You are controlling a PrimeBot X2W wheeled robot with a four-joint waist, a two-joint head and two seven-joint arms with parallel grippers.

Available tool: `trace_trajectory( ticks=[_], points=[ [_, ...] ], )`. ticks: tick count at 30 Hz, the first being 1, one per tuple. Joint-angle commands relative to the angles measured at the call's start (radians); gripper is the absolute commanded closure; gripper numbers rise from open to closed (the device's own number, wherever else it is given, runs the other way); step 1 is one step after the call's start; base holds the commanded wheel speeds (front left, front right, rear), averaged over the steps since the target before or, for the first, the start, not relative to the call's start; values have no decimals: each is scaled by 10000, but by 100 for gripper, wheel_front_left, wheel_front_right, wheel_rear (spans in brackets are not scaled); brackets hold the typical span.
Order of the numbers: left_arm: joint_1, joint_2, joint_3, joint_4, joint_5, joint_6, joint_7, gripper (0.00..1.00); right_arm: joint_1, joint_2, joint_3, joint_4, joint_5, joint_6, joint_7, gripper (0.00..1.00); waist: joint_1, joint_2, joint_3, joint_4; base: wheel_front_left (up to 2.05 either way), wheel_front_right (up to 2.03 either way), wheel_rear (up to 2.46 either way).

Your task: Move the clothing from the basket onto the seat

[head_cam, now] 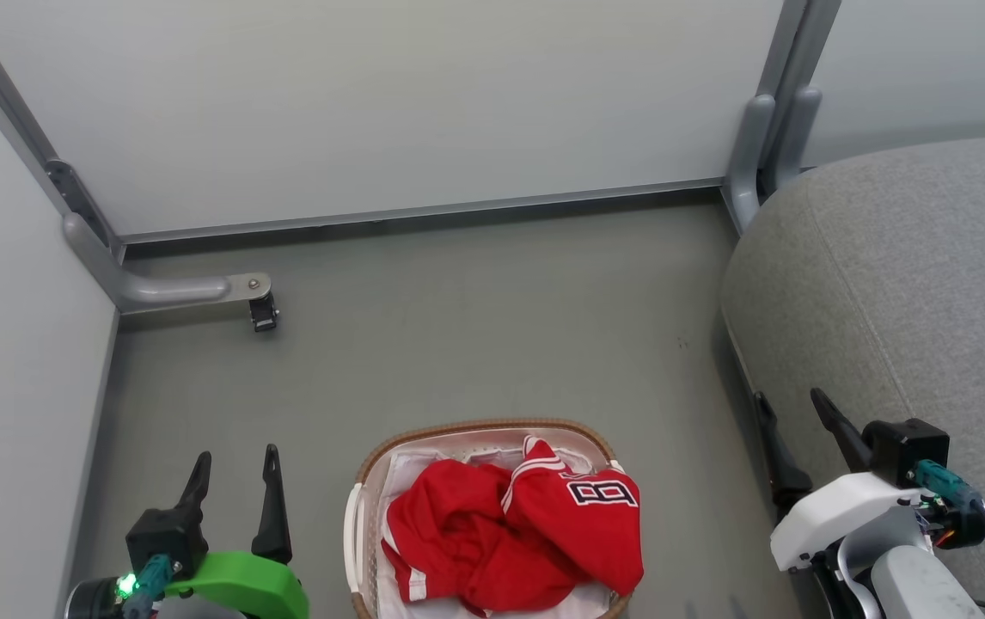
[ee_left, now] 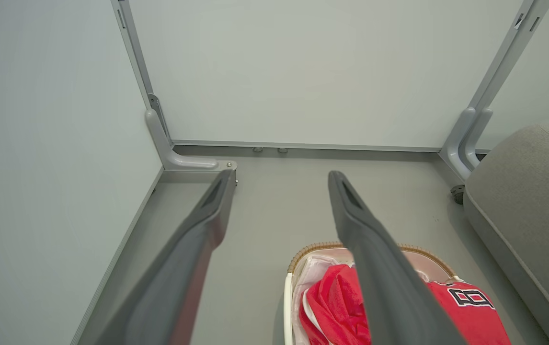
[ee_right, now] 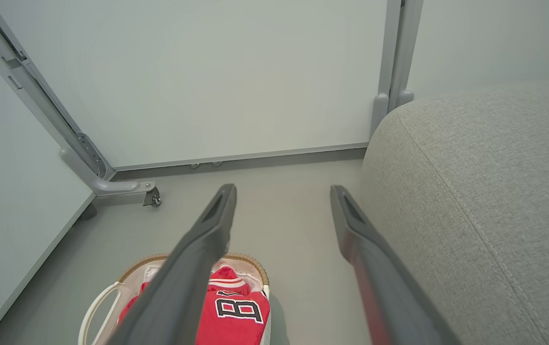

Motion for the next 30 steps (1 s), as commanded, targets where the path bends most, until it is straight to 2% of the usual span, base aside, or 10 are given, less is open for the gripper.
trace_trajectory(
  ticks=[1, 20, 30],
  points=[
    [88, 14, 44, -94, 251, -16, -96, 0, 31, -33, 11, -2, -250, 0, -123, 0, 0, 0, 13, -14, 0, 0, 0],
    [134, -278, 178, 195, 1797, -174, -456, 0, -219, -28, 141, 257, -1676, -1, -478, 0, -1, 0, 467, -217, 0, 0, 0],
    [-539, -354, -196, 835, 1890, -440, -506, 0, -664, -97, 235, -101, -1724, -1, -536, 0, -1, 0, 1602, -535, 0, 0, 0]
  ],
)
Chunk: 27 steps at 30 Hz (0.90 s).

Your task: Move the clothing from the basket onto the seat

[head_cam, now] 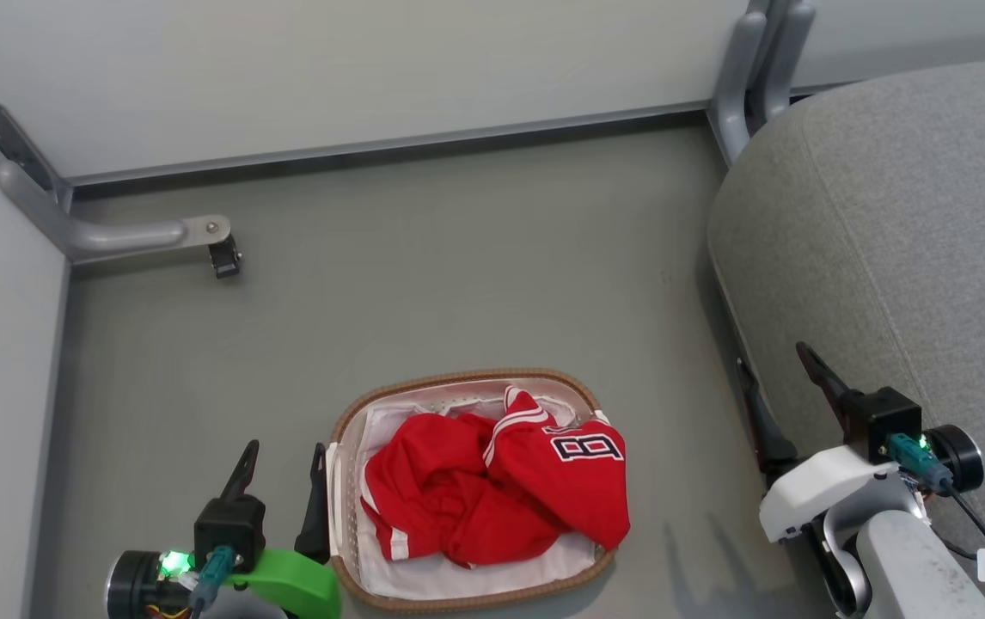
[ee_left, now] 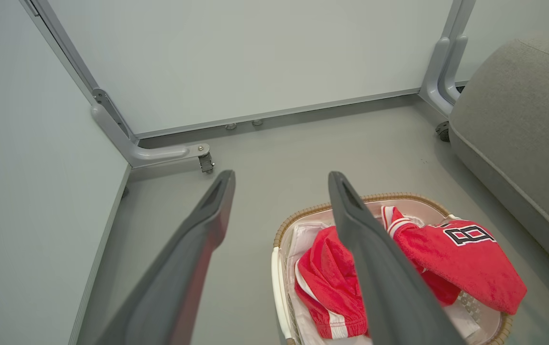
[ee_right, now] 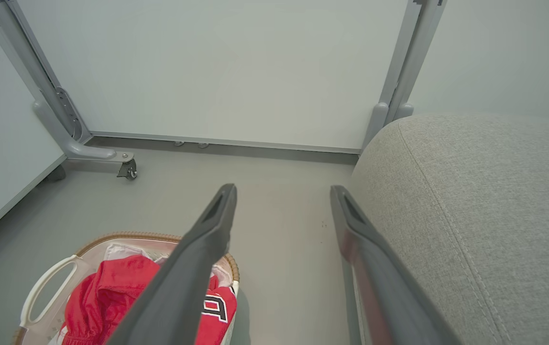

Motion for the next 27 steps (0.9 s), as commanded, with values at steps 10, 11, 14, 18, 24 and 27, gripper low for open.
trace_trajectory(
  ticks=[10, 11, 14, 18, 24, 27],
  points=[
    [-1336, -4, -740, 993, -760, -169, -5, 0, -772, -120, 63, -587, 145, -3, -44, 0, -1, 0, 1845, -531, 0, 0, 0],
    [-1463, 1, -830, 1147, -860, -178, -5, 0, -844, -104, 81, -635, 153, -3, -44, 0, -1, 0, 1997, -567, 0, 0, 0],
    [-1815, 1, -1068, 1478, -1106, -177, -5, 0, -1044, -61, 108, -782, 186, -3, -44, 0, -1, 0, 2361, -654, 0, 0, 0],
    [-2523, 3, -1427, 2028, -1316, -170, -7, 0, -1411, -59, 175, -1090, 248, -3, -44, 0, -1, 0, 3029, -780, 0, 0, 0],
    [-3578, 6, -1895, 3102, -1441, -206, -2, 0, -1760, -5, 312, -1350, 194, -3, -43, 0, -1, 0, 3702, -913, 0, 0, 0],
    [-4076, 7, -2134, 3721, -1296, -80, -2, 0, -1899, 23, 419, -1445, 228, -3, -43, 0, -1, 0, 3980, -993, 0, 0, 0]
  ],
)
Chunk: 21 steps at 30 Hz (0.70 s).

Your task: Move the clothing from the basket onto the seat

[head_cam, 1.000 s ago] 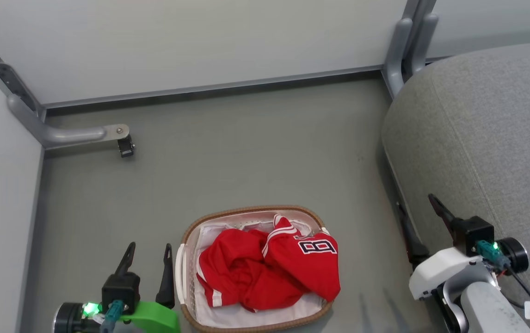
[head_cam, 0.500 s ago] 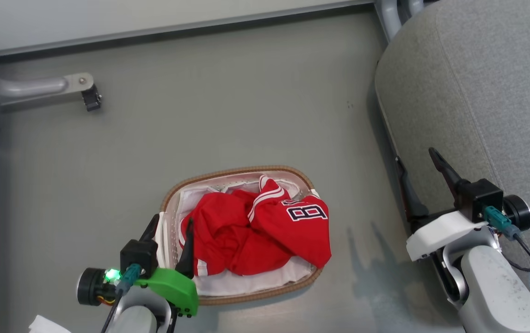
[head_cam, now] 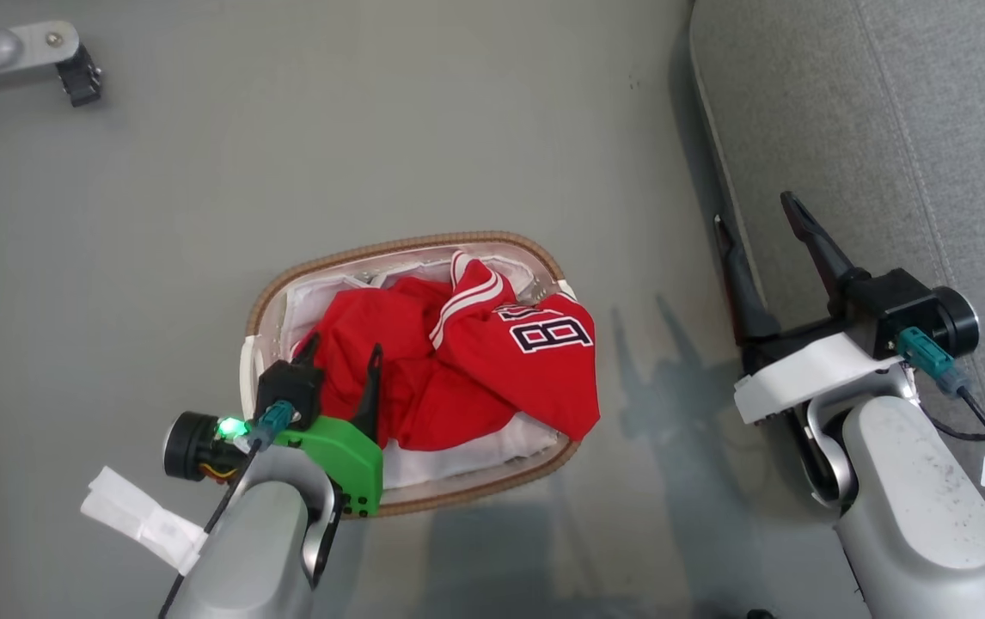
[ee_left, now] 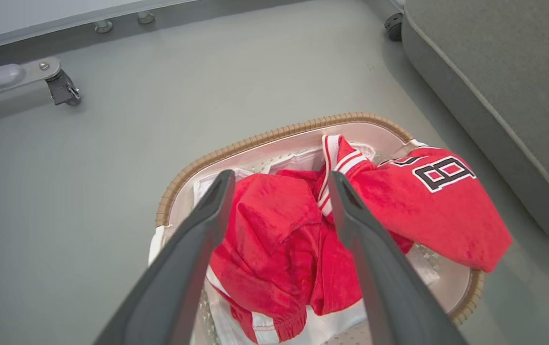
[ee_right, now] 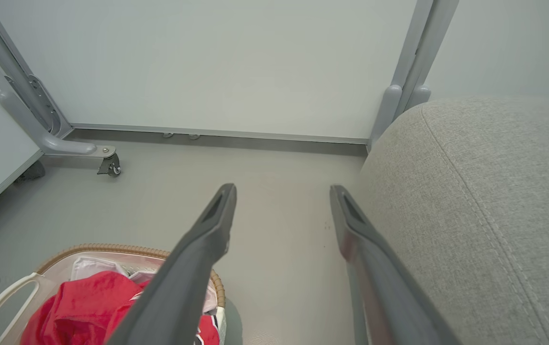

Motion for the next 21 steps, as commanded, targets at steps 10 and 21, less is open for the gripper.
trace_trajectory(
  ticks=[10, 21],
  points=[
    [-2018, 57, -686, 2760, 89, 239, 7, 0, -523, 60, 536, -254, 58, -3, -31, 0, 0, -1, 1265, -527, 0, 0, 0],
    [-3691, 57, -879, 4464, -195, 696, 289, 0, -798, 121, 801, -325, 172, -3, -31, 0, 0, -1, 2248, -827, 0, 0, 0]
  ],
)
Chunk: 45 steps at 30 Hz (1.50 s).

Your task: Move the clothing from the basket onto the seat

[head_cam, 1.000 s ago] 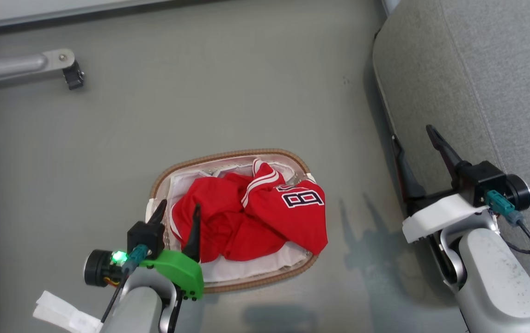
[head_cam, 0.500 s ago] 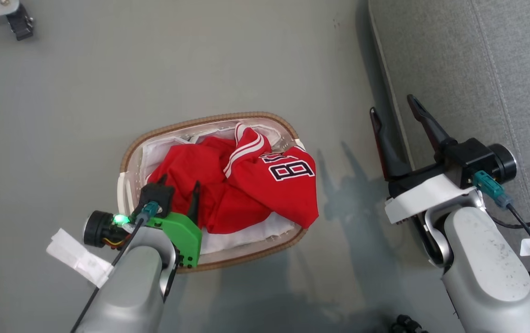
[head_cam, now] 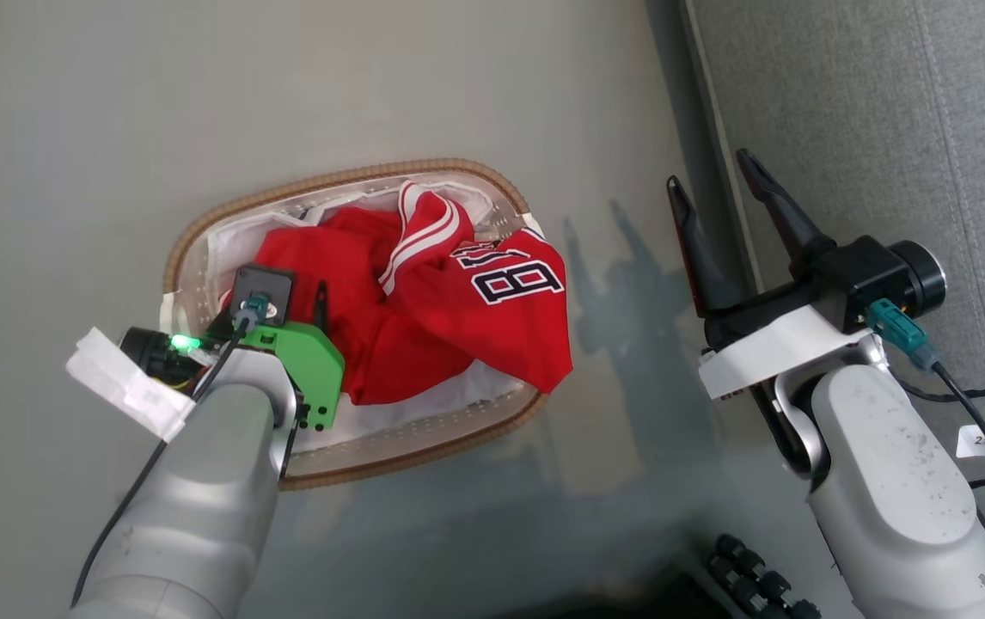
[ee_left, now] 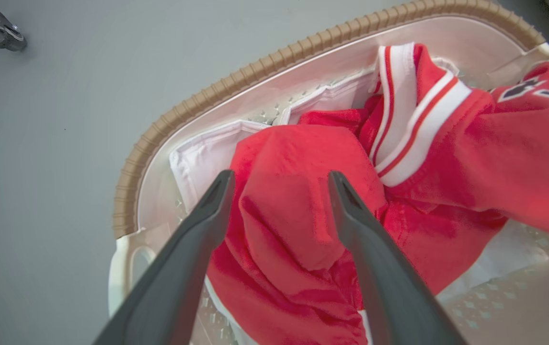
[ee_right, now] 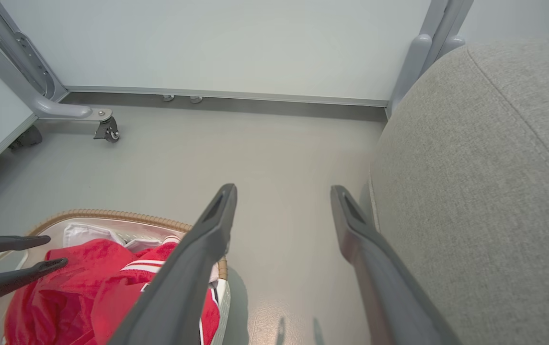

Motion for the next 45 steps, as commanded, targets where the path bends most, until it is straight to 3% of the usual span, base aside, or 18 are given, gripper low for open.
trace_trajectory(
  ticks=[1, 16, 23, 24, 25, 26, 27, 31, 45],
  points=[
    [-287, 63, -37, 104, -62, 91, 106, 0, -116, 8, 46, -29, 72, -3, -21, 0, -1, 0, 341, -168, 0, 0, 0],
    [-1364, 337, -355, 512, -23, 173, 2233, 0, -619, 190, 350, -194, 56, -3, -21, 0, -1, 0, 1250, -431, 0, 0, 0],
    [-1296, 473, -756, 534, 195, 95, 2745, 0, -756, 267, 423, -393, 66, -3, -21, 0, -1, 0, 1518, -515, 0, 0, 0],
    [-1232, 488, -793, 538, 216, 65, 2805, 7, -749, 278, 422, -391, 60, -3, -21, 0, -1, 0, 1539, -518, 0, 0, 0],
    [-1186, 490, -807, 538, 208, 43, 2804, 28, -747, 287, 428, -389, 57, -3, -21, 0, -1, 0, 1550, -522, 0, 0, 0],
    [-1147, 500, -843, 535, 226, 26, 2767, 73, -751, 300, 433, -385, 65, -3, -21, 0, -1, 0, 1558, -525, 0, 0, 0],
    [-1115, 512, -882, 535, 231, 30, 2742, 100, -759, 308, 438, -379, 75, -3, -21, 0, -1, 0, 1561, -529, 0, 0, 0],
    [-961, 562, -1108, 539, 347, -11, 2657, 100, -749, 353, 447, -312, 142, -3, -21, 0, -1, 0, 1415, -572, 0, 0, 0],
    [424, 193, -802, 531, -451, -17, 498, 100, 91, 259, 474, 412, 67, -3, -21, 0, -1, 0, -671, -348, 0, 0, 0]
  ],
)
